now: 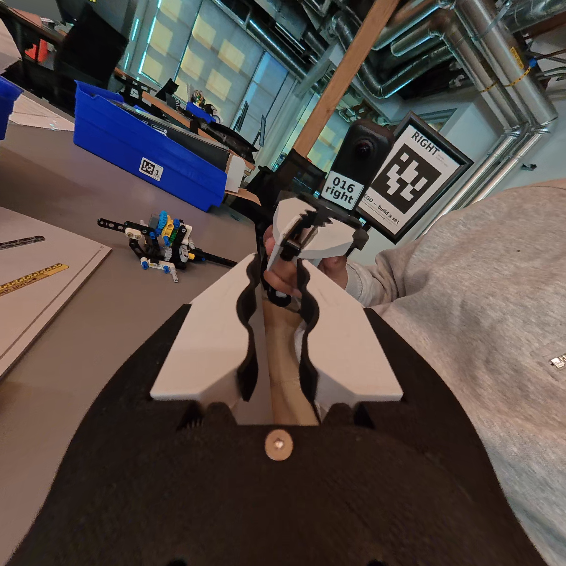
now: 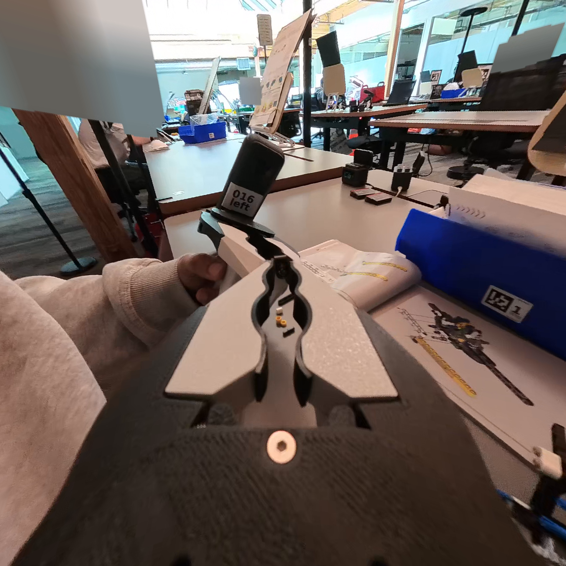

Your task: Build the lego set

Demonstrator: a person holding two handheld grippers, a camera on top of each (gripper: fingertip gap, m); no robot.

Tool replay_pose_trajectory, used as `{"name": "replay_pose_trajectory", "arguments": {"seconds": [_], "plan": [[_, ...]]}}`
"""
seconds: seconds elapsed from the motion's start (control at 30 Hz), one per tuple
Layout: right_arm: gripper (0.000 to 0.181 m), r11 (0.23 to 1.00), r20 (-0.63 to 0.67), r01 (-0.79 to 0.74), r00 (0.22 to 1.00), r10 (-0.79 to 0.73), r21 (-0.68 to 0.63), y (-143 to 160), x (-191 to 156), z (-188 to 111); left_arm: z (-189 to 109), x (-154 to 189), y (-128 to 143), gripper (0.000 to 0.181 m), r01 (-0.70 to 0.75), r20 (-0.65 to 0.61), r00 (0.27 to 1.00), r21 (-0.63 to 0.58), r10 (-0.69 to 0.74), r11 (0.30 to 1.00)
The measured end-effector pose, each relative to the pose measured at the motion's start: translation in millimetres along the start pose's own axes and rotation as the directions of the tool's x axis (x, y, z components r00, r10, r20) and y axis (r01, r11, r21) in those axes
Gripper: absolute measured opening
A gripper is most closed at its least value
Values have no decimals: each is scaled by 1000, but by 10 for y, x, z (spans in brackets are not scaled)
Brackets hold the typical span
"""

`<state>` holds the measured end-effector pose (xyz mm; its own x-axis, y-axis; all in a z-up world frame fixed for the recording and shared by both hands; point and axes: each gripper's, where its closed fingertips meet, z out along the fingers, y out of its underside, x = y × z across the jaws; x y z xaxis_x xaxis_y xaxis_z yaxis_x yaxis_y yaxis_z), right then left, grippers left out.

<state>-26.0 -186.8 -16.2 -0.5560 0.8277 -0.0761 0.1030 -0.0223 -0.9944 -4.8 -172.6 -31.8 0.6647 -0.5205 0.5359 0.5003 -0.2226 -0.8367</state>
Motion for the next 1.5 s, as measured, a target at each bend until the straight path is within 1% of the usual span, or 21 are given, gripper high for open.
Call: {"name": "replay_pose_trajectory", "arguments": {"seconds": [0.53,0.8,1.17,1.33,1.5], "plan": [[6,991,66,-122,991,119,51,16,9,-2,-17,6,-31,12,5,-12,1000,19,-5,1000],[6,982,65,-178,983,174,60,29,52,1,-19,11,-38,18,11,-19,1000,25,-11,1000],[6,973,55,-213,976,209,87,21,75,22,-26,23,-75,18,15,-29,999,47,-14,999],[6,955,85,-279,959,271,103,11,90,12,-71,5,-136,14,27,-26,999,83,-25,996],[5,912,146,-390,917,371,125,-13,102,-4,-87,7,-154,14,29,-28,999,95,-27,995]]}}
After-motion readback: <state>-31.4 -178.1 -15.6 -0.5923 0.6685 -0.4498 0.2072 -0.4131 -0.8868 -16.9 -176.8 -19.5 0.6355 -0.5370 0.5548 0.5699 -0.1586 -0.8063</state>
